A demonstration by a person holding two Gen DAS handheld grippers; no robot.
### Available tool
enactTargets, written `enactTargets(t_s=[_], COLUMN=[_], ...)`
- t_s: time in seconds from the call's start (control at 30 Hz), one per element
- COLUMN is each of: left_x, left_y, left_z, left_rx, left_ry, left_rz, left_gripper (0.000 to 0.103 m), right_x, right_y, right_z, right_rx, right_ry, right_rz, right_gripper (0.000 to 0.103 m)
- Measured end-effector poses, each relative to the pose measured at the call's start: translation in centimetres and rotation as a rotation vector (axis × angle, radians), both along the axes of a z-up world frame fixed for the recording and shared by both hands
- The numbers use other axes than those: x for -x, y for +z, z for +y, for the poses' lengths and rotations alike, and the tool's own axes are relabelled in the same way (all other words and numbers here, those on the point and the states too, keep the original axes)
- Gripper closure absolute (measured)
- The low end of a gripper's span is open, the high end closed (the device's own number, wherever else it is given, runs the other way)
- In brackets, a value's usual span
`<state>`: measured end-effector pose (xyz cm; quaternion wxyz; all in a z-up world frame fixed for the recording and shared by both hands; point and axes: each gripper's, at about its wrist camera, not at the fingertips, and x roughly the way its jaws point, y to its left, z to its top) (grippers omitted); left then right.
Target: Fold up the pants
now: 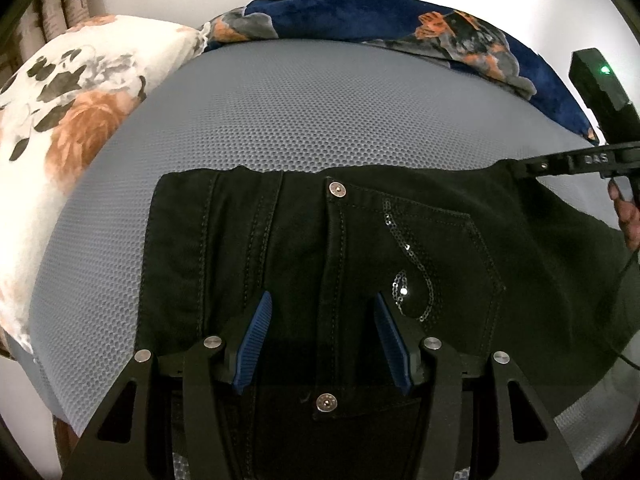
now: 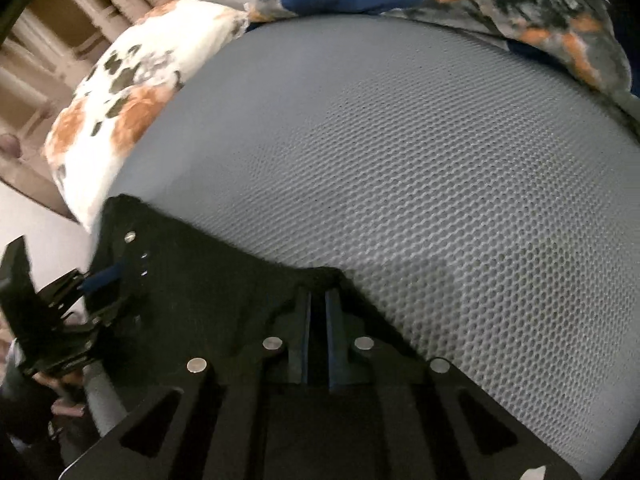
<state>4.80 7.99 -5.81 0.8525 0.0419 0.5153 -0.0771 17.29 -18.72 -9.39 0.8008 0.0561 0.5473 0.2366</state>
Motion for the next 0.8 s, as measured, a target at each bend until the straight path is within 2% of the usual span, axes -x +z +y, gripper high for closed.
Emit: enactTargets(t_s=[0.1, 0.17, 0.2, 0.37, 0.5, 0.6, 0.63, 0.7, 0.8], left_x=[0.1, 0.1, 0.3, 0.6, 0.0, -0.6, -0.9, -1.2, -1.9], left_y=[0.2, 0.7, 1.1, 3.4, 4.1, 3.6, 3.3, 2.6, 1.7], left_z=[-0.5, -1.1, -1.6, -4.8, -9.1, -12.5, -13.7, -15.6, -18.1], left_rx=[-0.022, -0.055, -0.071, -0.066, -0.025, 0.001, 0.012, 0.024, 0.04], left_ry=[-0.002, -0.008, -0.017, -0.111, -0.216, -0.268, -0.281, -0.292, -0.291], left_rz=[-0.003, -0.018, -0.034, -0.126, -0.141, -0.119, -0.107, -0.084, -0.043], left_gripper=[0.048, 0.049, 0.048, 0.048, 0.048, 0.048, 0.048, 0.048, 0.048], right_x=[-0.2, 0.0, 0.2, 3.4, 7.6, 12.1, 13.4, 16.3, 21.5], right_y=[-0.1, 0.3, 0.6, 3.1, 3.7, 3.9, 4.0, 3.8, 2.4], right_z=[0.3, 0.1, -0.3, -4.6, -11.6, -18.4, -20.3, -25.1, -32.5], right_rx=[0.004, 0.008, 0.0, -0.089, -0.106, -0.027, 0.004, 0.039, -0.001], right_ry=[-0.022, -0.059, -0.081, -0.197, -0.344, -0.494, -0.527, -0.592, -0.706], right_rz=[-0.01, -0.02, -0.032, -0.106, -0.119, -0.151, -0.149, -0.103, -0.026], right_gripper=[0.093, 0.077, 0.074, 0.071, 0.07, 0.069, 0.066, 0.064, 0.064])
